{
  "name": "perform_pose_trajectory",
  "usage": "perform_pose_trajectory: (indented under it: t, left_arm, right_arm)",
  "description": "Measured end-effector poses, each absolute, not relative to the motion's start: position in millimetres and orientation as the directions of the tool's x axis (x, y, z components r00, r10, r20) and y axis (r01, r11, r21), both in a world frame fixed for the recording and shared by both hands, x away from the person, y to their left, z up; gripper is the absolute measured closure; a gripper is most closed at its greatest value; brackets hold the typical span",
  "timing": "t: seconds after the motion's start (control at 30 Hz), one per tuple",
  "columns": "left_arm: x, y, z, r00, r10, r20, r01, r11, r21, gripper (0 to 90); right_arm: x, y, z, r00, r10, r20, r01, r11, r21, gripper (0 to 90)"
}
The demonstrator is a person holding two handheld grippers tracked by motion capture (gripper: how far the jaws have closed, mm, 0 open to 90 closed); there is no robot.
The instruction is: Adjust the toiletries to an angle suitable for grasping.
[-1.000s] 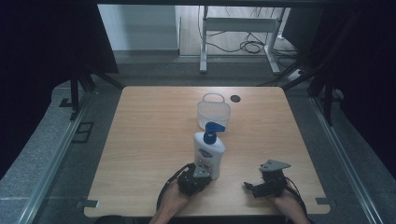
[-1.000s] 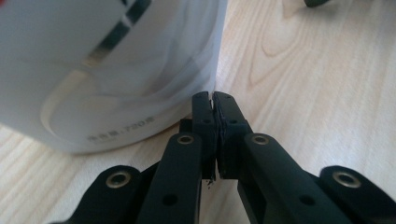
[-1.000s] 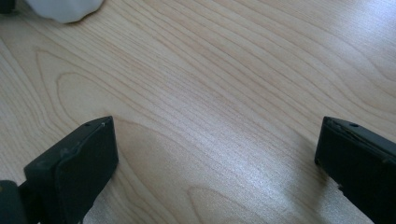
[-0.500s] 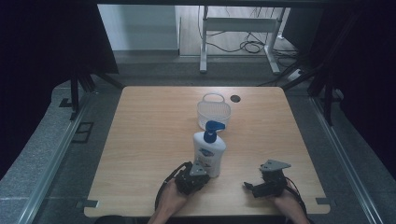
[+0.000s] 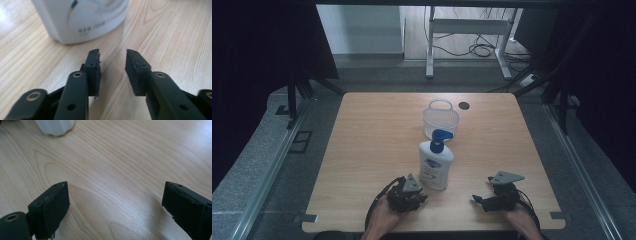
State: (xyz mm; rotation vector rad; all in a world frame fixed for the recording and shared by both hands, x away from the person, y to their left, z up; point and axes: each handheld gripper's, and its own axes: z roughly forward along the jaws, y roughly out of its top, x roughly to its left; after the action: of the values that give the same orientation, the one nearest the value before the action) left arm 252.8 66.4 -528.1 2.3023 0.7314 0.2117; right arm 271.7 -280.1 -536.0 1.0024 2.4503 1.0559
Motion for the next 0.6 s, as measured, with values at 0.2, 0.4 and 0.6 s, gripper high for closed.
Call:
perform_pose_trajectory:
  t: [0.2,0.4,0.6]
  left_arm:
    - [246,74,-529,0.813,0.581,-0.037,0.454,-0.593,0.666,54.4]
    - [244,82,-530,0.788,0.616,-0.03,0.467,-0.564,0.681,41.8]
    - [241,87,-532,0.764,0.645,-0.006,0.477,-0.559,0.679,36.0]
  right_arm:
    - [270,-281,-529,-0.729,0.684,0.004,0.46,0.486,0.743,9.3]
    - [269,-280,-521,-0.747,0.665,0.027,0.445,0.469,0.763,9.4]
    - [268,-278,-511,-0.759,0.649,0.042,0.425,0.445,0.788,9.3]
